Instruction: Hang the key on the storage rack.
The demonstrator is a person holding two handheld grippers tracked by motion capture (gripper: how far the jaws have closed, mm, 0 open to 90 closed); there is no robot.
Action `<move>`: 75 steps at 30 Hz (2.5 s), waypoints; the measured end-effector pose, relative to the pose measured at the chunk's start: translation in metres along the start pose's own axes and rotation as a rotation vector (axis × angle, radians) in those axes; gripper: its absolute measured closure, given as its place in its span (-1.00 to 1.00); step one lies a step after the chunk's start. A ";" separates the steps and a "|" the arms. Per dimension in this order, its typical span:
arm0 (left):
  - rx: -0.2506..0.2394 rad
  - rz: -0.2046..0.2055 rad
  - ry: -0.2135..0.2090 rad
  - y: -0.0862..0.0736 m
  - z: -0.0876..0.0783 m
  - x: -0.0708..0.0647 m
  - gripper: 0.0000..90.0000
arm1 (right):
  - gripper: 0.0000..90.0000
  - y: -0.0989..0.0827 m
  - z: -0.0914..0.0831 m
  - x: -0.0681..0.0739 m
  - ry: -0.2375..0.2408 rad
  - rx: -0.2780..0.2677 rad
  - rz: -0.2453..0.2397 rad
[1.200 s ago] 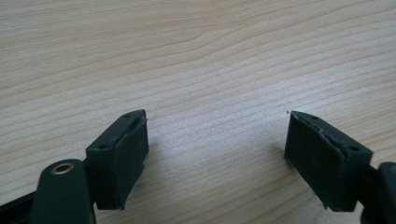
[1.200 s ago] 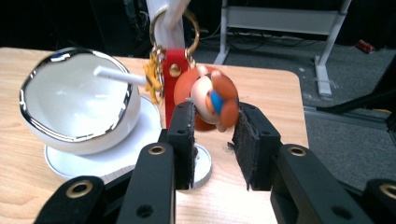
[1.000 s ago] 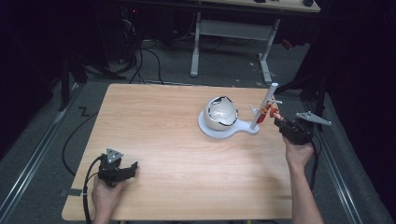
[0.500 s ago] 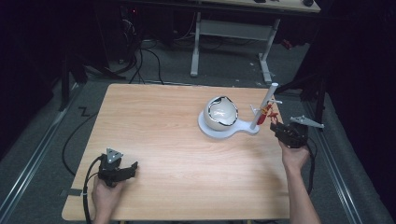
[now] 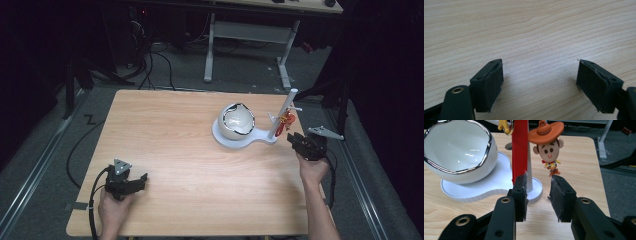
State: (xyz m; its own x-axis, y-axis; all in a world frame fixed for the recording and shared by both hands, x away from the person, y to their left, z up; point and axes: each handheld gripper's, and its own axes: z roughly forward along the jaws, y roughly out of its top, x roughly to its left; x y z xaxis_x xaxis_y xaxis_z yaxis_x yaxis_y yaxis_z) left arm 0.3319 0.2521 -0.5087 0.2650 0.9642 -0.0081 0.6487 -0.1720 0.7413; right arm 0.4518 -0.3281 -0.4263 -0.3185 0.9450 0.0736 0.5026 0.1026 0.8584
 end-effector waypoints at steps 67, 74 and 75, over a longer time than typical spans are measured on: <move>0.000 0.000 0.000 0.000 0.000 0.000 -0.51 | 0.18 -0.043 -0.096 0.040 0.029 -0.144 -0.068; 0.000 0.000 0.000 0.000 0.000 0.000 -0.51 | 0.18 -0.049 -0.102 0.046 0.037 -0.145 -0.072; 0.000 0.000 0.000 0.000 0.000 0.000 -0.51 | 0.18 -0.050 -0.103 0.048 0.038 -0.145 -0.077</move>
State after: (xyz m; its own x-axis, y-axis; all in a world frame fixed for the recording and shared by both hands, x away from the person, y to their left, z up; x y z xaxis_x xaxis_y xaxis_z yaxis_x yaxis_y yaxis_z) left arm 0.3320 0.2521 -0.5087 0.2649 0.9643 -0.0083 0.6487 -0.1718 0.7414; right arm 0.3290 -0.3200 -0.4137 -0.3835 0.9233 0.0217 0.3547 0.1256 0.9265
